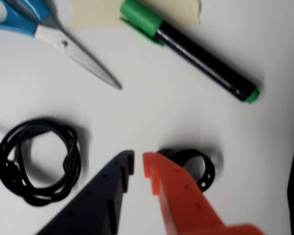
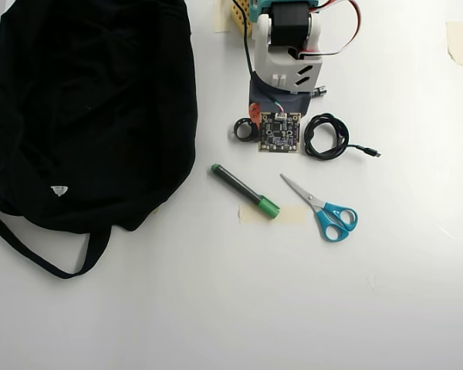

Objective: Put the green marker into the black bag

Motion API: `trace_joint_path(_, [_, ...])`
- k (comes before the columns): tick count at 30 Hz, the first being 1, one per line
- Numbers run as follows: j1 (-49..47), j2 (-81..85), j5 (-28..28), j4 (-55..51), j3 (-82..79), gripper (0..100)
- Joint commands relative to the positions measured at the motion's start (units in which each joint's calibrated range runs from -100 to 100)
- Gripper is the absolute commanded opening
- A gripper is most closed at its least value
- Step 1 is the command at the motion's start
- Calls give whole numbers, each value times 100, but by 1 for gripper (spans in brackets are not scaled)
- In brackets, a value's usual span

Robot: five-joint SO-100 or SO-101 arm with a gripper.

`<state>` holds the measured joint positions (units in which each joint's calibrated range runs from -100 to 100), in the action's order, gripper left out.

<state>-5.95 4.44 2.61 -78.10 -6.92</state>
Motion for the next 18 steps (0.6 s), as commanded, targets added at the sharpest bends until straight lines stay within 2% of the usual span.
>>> trace_joint_path(1, [-41, 162, -20, -226, 261, 2])
trace_joint_path(18, [-93, 170, -25, -174, 270, 2])
